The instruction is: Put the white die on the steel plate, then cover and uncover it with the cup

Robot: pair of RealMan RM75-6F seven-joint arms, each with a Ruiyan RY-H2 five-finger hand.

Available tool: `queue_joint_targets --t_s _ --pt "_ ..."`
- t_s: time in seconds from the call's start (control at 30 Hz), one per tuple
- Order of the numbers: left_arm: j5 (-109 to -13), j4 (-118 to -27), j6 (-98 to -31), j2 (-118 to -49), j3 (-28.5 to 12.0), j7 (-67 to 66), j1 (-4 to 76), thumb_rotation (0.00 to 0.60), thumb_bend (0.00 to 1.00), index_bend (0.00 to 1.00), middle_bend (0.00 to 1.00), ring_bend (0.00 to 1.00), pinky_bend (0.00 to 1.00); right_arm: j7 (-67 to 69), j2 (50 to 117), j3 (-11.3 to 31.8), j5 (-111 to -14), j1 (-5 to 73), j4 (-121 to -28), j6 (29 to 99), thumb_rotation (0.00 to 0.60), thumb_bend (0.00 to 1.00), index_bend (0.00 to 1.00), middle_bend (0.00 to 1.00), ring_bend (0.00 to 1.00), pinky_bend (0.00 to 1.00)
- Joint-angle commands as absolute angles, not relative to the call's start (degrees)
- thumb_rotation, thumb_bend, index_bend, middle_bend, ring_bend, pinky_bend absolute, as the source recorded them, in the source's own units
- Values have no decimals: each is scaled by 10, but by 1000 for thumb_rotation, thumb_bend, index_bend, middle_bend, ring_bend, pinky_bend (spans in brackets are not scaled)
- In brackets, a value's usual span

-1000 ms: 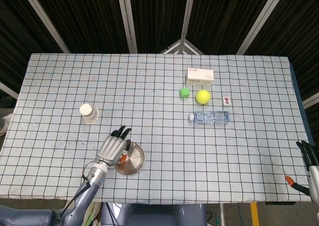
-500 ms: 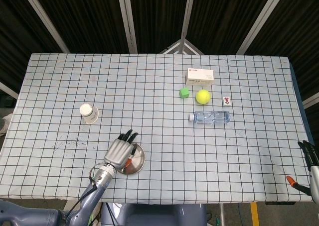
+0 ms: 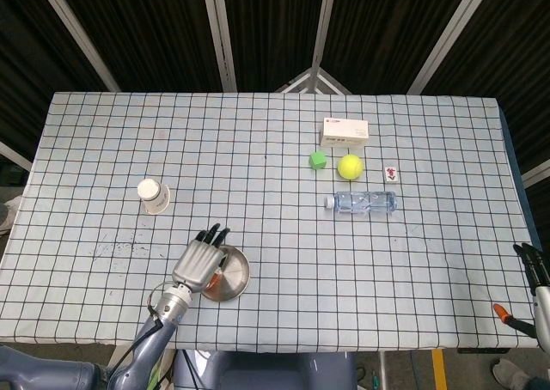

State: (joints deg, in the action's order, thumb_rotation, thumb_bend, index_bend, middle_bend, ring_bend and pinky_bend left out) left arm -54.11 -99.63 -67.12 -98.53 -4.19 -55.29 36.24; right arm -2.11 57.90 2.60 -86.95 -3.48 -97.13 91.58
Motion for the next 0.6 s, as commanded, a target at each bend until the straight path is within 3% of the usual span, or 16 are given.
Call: queue_joint_targets --t_s 0.03,0.33,0.5,0.6 --pt "-527 -1000 -671 -983 -39 -565 367 600 395 381 21 0 181 -21 579 26 -868 -35 -971 916 600 42 124 141 145 159" --pt "-519 -1013 -672 -975 -36 -568 375 600 249 63 0 0 172 -21 577 27 -866 -37 -973 917 600 41 124 141 145 158" --pt "-539 -1036 -678 -952 -38 -545 373 600 218 49 0 0 150 -20 577 27 -867 -37 -973 918 600 42 124 141 145 158" --pt "-560 -1051 -689 -932 -42 -526 369 600 218 49 0 0 73 -19 576 27 -868 -37 -974 919 600 42 124 141 145 158"
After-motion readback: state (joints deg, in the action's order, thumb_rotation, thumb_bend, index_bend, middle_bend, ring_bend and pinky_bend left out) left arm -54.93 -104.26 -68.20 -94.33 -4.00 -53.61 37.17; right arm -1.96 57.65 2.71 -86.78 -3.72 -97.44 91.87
